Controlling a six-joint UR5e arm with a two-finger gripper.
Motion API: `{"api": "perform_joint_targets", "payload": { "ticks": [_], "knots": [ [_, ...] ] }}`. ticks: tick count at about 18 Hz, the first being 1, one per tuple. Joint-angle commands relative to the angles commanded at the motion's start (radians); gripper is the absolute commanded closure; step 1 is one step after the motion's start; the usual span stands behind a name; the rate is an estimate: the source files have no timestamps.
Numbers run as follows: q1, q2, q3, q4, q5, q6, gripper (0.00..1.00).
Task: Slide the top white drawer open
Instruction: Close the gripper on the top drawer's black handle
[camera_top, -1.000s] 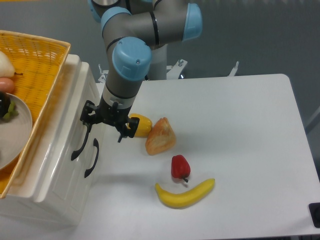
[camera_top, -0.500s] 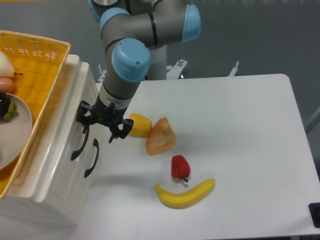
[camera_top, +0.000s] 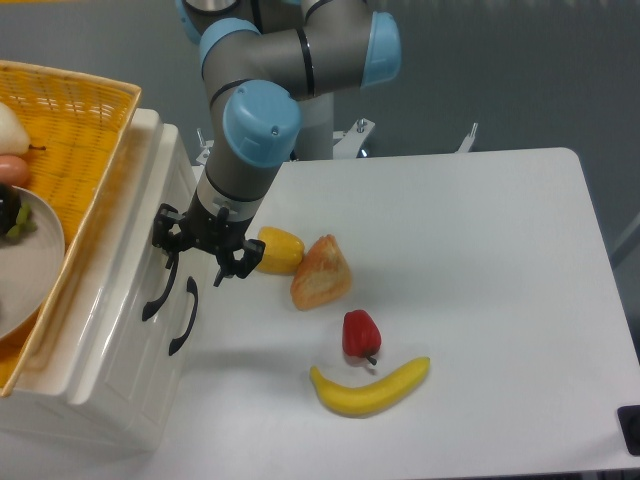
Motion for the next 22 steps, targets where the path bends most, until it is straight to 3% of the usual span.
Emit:
{"api": "perform_joint_targets", "payload": {
  "ticks": [6, 12, 22],
  "knots": [
    [0.000, 0.000, 0.000, 0.000, 0.000, -0.002, 0.27],
    [-0.012, 0.000, 0.005, 0.002, -0.006, -0.018, 0.41],
    [-0.026, 0.002, 0.005, 0.000, -0.008, -0.022, 0.52]
  ]
}}
